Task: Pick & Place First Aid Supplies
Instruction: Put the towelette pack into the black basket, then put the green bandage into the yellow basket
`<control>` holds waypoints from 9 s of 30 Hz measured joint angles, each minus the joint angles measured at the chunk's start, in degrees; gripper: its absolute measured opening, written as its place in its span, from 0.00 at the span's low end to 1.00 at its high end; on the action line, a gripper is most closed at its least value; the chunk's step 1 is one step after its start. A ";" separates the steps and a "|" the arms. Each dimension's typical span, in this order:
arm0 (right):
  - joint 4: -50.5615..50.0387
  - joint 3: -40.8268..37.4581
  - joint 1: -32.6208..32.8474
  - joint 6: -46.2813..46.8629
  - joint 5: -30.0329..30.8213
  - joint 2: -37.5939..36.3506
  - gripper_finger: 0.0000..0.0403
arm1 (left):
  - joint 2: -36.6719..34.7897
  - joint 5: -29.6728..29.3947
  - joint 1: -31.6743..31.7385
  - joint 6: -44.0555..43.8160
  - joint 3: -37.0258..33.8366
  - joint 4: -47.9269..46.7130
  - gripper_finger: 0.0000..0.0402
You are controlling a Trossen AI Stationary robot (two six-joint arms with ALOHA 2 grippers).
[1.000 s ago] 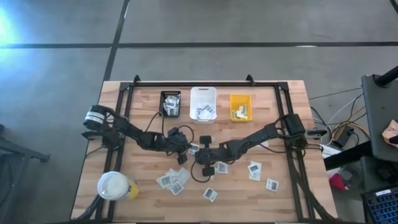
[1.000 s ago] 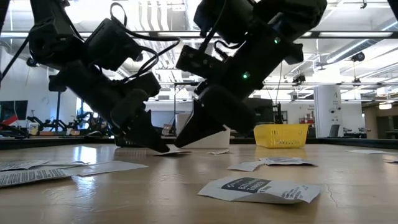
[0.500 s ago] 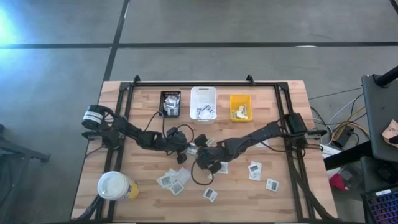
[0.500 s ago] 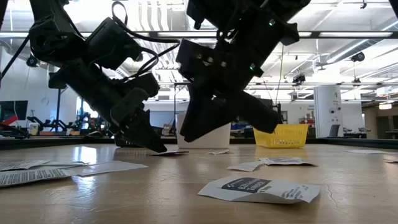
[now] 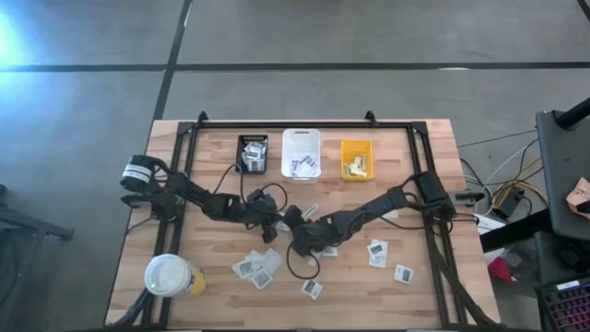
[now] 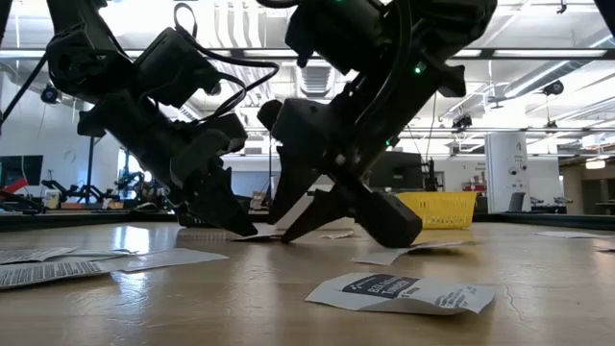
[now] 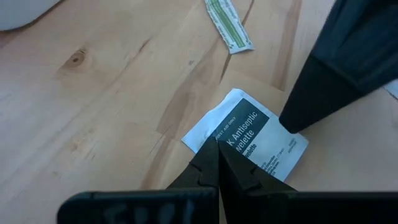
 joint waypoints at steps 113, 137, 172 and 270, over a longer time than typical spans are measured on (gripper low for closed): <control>-1.23 4.25 0.36 55.15 4.97 -16.34 0.02 | -35.63 7.31 0.33 27.23 -0.27 -7.68 0.03; -9.95 4.27 -0.58 55.14 5.64 -17.82 0.30 | -35.62 -9.07 0.51 25.42 -0.46 -19.31 0.00; -22.41 4.22 -0.56 63.07 5.40 -19.71 0.21 | -32.35 12.25 40.14 9.97 10.02 -44.99 0.01; -13.85 -18.47 3.18 89.02 6.84 -26.33 0.02 | 1.20 -0.85 1.55 20.10 12.37 5.71 0.00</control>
